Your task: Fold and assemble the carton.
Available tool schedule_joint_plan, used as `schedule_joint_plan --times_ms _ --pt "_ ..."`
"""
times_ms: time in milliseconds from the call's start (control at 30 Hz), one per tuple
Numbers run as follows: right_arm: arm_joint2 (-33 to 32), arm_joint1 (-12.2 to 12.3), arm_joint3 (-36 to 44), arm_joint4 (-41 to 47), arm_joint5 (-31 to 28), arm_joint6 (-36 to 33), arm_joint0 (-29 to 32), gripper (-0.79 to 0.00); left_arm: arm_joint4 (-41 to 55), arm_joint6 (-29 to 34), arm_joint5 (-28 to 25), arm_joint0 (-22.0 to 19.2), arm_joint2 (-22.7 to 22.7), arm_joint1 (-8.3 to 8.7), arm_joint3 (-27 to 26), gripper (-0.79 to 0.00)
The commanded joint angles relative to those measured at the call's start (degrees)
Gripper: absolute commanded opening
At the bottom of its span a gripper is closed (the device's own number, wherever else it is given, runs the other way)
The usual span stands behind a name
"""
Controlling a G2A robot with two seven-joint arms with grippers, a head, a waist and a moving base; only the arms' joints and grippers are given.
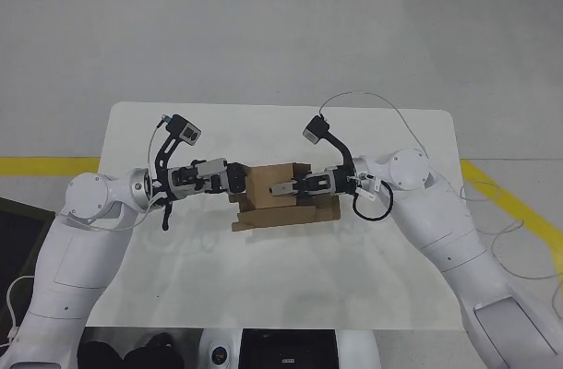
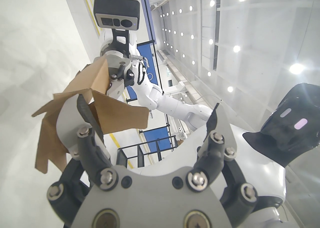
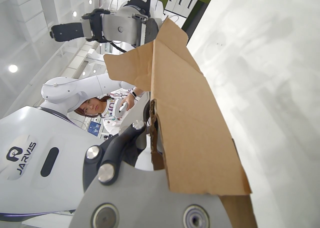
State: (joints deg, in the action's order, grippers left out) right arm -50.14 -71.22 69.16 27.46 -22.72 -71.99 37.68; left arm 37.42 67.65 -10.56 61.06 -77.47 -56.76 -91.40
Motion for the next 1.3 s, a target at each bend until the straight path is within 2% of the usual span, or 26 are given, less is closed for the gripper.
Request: schedule_joint_plan --times_ms 0,367,1267 --pt "-0.08 0.02 0.41 -0.09 0.11 -0.06 0.24 -0.785 -0.05 -0.34 0.0 0.16 -0.46 0.06 0.84 0.0" --pt "1.07 -0.4 2.8 0.55 0.13 -1.43 1.31 -0.785 0.03 -1.45 -0.06 -1.09 -1.63 0.12 3.42 0.0" --pt "1.83 -1.44 2.37 1.2 -0.92 -1.32 1.28 -0.785 1.35 -2.39 0.51 -2.33 2.01 -0.77 1.65 0.0"
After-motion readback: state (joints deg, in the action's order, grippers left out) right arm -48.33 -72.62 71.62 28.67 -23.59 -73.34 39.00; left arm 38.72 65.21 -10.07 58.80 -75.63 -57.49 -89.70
